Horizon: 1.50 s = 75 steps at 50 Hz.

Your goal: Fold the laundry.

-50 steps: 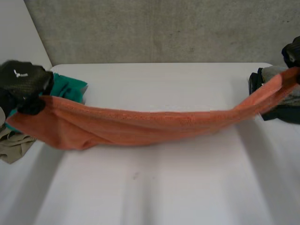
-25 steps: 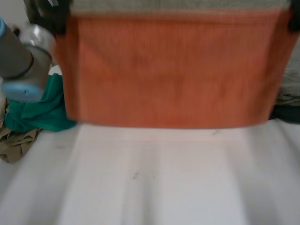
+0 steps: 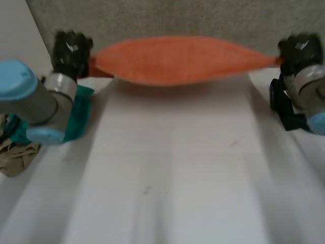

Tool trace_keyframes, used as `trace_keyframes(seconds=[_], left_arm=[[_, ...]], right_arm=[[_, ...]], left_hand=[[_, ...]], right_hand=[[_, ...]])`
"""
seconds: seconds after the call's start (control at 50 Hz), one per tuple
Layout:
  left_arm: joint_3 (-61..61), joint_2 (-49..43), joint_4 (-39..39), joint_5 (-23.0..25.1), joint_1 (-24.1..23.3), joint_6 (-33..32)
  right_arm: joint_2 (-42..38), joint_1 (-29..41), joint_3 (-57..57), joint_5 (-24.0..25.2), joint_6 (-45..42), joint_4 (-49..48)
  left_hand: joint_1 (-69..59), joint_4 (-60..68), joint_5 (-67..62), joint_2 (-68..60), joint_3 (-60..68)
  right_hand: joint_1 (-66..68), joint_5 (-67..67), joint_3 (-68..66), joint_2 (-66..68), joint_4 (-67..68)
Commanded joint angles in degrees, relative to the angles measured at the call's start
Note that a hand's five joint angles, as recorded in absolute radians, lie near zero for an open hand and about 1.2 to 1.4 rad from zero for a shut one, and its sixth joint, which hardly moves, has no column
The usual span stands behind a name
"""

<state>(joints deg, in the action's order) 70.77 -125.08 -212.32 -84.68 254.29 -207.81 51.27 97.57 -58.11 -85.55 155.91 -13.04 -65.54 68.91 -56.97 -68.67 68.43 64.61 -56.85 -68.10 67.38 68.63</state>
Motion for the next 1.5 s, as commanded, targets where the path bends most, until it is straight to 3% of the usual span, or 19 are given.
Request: trace_keyframes(seconds=[0.02, 0.1, 0.2, 0.26, 0.34, 0.4, 0.48, 0.56, 0.74, 1.02, 1.04, 1.06, 1.08, 1.1, 1.14, 1.2, 1.3, 1.4, 1.5], left_arm=[[8.84, -2.36, 1.38, 1.19, -0.63, -4.53], [19.56, 4.30, 7.25, 1.10, 0.16, -10.50], [30.64, 14.85, 15.95, 0.22, 1.12, -16.40], [39.06, 25.02, 26.99, -0.31, 2.35, -21.66], [43.39, 31.98, 37.81, 0.39, 3.41, -25.62], [43.66, 32.62, 41.01, 0.66, 2.97, -26.68], [41.56, 31.31, 38.83, 0.57, 2.88, -27.04], [37.08, 26.74, 31.72, 0.57, 2.62, -26.16], [21.71, 9.61, 11.32, -0.30, -1.42, -25.55], [-10.89, -16.93, 9.11, -4.43, -5.02, -25.28], [-11.96, -17.82, 9.11, -4.70, -5.46, -25.28], [-12.93, -18.53, 9.11, -4.87, -5.82, -25.19], [-13.72, -19.23, 9.03, -5.14, -6.34, -25.19], [-14.60, -19.76, 8.76, -5.75, -7.04, -25.37], [-14.87, -19.76, 8.50, -6.37, -7.66, -25.11], [-14.61, -19.15, 8.50, -7.95, -8.19, -24.23], [-10.14, -10.72, 8.94, -9.71, -8.89, -20.37], [-2.93, -2.90, 9.29, -9.54, -8.72, -15.62], [5.15, 4.13, 9.29, -8.92, -8.46, -9.56]], right_arm=[[-3.64, 1.47, -5.67, -0.58, -12.27, 5.99], [-0.56, 1.22, -12.10, -0.67, -16.86, 11.63], [9.69, 0.34, -23.15, -0.41, -22.12, 21.71], [16.55, -3.16, -29.92, -0.23, -28.34, 28.48], [21.94, -6.95, -36.36, -0.32, -38.12, 33.78], [23.52, -7.57, -38.21, -0.14, -41.90, 34.05], [23.53, -7.49, -37.25, -0.23, -39.64, 31.34], [21.60, -7.40, -35.05, 0.12, -34.46, 25.97], [7.80, -1.25, -23.64, -2.07, -26.27, 11.99], [-9.78, 0.69, -1.66, -7.79, -26.18, 5.22], [-10.57, 0.95, -0.61, -8.14, -26.18, 5.13], [-11.45, 1.21, 0.53, -8.84, -26.18, 5.04], [-12.67, 1.65, 2.11, -10.15, -26.18, 4.52], [-12.95, 1.92, 2.82, -10.69, -26.10, 4.08], [-12.52, 2.53, 3.27, -11.83, -25.57, 2.24], [-8.76, 3.58, 1.70, -12.01, -24.96, 0.39], [-0.13, 3.06, -3.40, -10.52, -21.18, 0.47], [7.08, 1.92, -10.16, -3.06, -17.14, 4.85], [13.67, -5.00, -17.80, 4.76, -12.05, 19.06]], left_hand=[[-14.46, 11.09, -13.03, -11.33, 11.57], [-14.46, 11.09, -13.03, -11.33, 11.57], [-14.46, 11.09, -13.03, -11.33, 11.57], [-14.46, 11.09, -13.03, -11.33, 11.57], [-14.46, 11.09, -13.03, -11.33, 11.57], [-14.46, 11.09, -13.03, -11.33, 11.57], [-14.46, 11.09, -13.03, -11.33, 11.57], [-14.46, 11.09, -13.03, -11.33, 11.57], [-14.46, 11.09, -13.03, -11.33, 11.57], [-14.46, 11.09, -13.03, -11.33, 11.57], [-14.46, 11.09, -13.03, -11.33, 11.57], [-14.46, 11.09, -13.03, -11.33, 11.57], [6.67, -10.04, 8.10, 9.80, -9.56], [55.54, -58.91, 56.97, 58.67, -58.43], [50.69, -54.05, 52.11, 53.81, -53.57], [55.54, -58.91, 56.97, 58.67, -58.43], [55.54, -58.91, 56.97, 58.67, -58.43], [55.54, -58.91, 56.97, 58.67, -58.43], [55.54, -58.91, 56.97, 58.67, -58.43]], right_hand=[[15.39, -13.15, -11.90, 12.62, 11.37], [15.39, -13.15, -11.90, 12.62, 11.37], [15.39, -13.15, -11.90, 12.62, 11.37], [15.39, -13.15, -11.90, 12.62, 11.37], [15.39, -13.15, -11.90, 12.62, 11.37], [15.39, -13.15, -11.90, 12.62, 11.37], [15.39, -13.15, -11.90, 12.62, 11.37], [15.39, -13.15, -11.90, 12.62, 11.37], [15.39, -13.15, -11.90, 12.62, 11.37], [15.39, -13.15, -11.90, 12.62, 11.37], [3.13, -0.88, 0.36, 0.36, -0.89], [-28.47, 30.71, 31.96, -31.24, -32.49], [-54.61, 56.85, 58.10, -57.38, -58.63], [-54.61, 56.85, 58.10, -57.38, -58.63], [-54.61, 56.85, 58.10, -57.38, -58.63], [-54.61, 56.85, 58.10, -57.38, -58.63], [-54.61, 56.85, 58.10, -57.38, -58.63], [-54.61, 56.85, 58.10, -57.38, -58.63], [-47.84, 50.08, 51.32, -50.61, -51.86]])
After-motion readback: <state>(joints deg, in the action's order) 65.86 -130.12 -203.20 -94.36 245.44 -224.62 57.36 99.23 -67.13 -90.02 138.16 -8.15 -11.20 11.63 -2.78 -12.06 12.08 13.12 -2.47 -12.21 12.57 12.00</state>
